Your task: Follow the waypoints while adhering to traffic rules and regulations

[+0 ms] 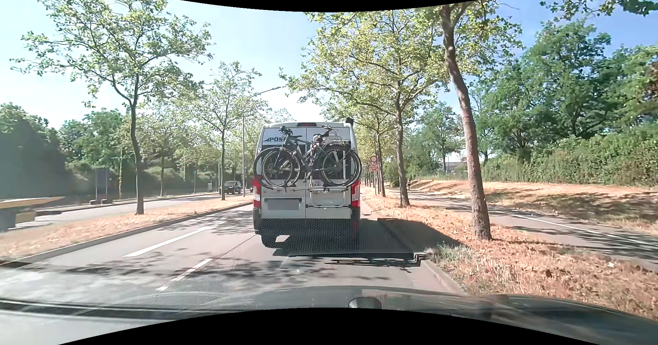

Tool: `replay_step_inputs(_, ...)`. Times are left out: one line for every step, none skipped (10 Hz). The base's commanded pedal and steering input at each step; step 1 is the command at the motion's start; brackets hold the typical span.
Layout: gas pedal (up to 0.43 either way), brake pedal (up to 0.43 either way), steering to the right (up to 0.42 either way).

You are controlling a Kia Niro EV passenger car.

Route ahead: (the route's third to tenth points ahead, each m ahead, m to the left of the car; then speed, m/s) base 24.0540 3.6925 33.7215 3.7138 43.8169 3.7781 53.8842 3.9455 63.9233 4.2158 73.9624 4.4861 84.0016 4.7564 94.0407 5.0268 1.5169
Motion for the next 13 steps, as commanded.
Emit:
replay_step_inputs(0.059,0.000,0.006)
replay_step_inputs(0.039,0.000,0.006)
replay_step_inputs(0.039,0.000,0.006)
replay_step_inputs(0.039,0.000,0.006)
replay_step_inputs(0.039,0.000,0.006)
replay_step_inputs(0.039,0.000,0.006)
replay_step_inputs(0.047,0.000,0.006)
replay_step_inputs(0.047,0.000,0.006)
replay_step_inputs(0.067,0.000,0.006)
replay_step_inputs(0.079,0.000,0.006)
replay_step_inputs(0.087,0.000,0.006)
replay_step_inputs(0.118,0.000,0.006)
replay_step_inputs(0.150,0.000,0.005)
